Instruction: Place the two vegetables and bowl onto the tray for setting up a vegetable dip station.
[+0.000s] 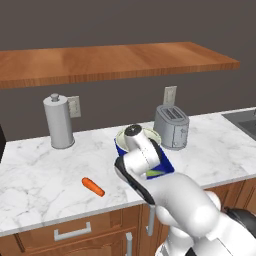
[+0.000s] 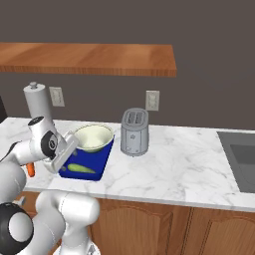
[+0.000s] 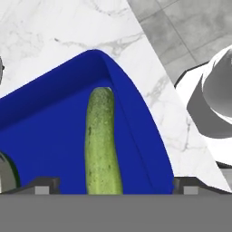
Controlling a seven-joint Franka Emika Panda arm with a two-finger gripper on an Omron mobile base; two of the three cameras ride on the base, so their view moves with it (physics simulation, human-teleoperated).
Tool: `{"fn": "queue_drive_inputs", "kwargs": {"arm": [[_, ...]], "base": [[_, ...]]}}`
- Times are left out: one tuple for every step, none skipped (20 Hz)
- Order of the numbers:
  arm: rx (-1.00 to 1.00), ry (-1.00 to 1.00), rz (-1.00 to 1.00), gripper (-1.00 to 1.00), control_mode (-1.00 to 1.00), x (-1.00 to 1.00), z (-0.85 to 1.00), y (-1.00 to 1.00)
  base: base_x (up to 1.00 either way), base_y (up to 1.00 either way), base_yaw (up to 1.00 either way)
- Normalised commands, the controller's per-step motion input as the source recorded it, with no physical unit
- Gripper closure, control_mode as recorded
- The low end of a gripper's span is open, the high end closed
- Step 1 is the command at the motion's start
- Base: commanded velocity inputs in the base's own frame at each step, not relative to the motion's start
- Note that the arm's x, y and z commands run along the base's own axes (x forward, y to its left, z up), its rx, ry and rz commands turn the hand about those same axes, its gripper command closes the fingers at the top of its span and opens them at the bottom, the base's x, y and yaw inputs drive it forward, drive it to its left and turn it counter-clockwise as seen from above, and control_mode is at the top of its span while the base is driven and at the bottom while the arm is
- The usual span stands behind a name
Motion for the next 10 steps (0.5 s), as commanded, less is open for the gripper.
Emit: {"fn": "queue_drive_inputs", "kwargs": {"arm": [[0.0,0.0,0.0,-1.0,-1.0,-0.19,0.06,0.24],[0.0,0.0,0.01,-1.0,-1.0,-0.2,0.06,0.27],[0.0,0.0,0.04,-1.0,-1.0,-0.21,0.06,0.29],[0.0,0.0,0.07,-1.0,-1.0,-0.2,0.06,0.31],[0.0,0.0,0.09,-1.0,-1.0,-0.21,0.06,0.33],[0.0,0.0,0.12,-1.0,-1.0,-0.2,0.07,0.33],[0.0,0.0,0.15,-1.0,-1.0,-0.2,0.06,0.34],[0.0,0.0,0.18,-1.0,-1.0,-0.18,0.06,0.35],[0.0,0.0,0.22,-1.0,-1.0,-0.17,0.08,0.35],[0.0,0.0,0.26,-1.0,-1.0,-0.15,0.07,0.36]], "base": [[0.0,0.0,0.0],[0.0,0.0,0.0],[0.0,0.0,0.0],[0.0,0.0,0.0],[0.0,0.0,0.0],[0.0,0.0,0.0],[0.0,0.0,0.0],[0.0,0.0,0.0],[0.0,0.0,0.0],[0.0,0.0,0.0]]}}
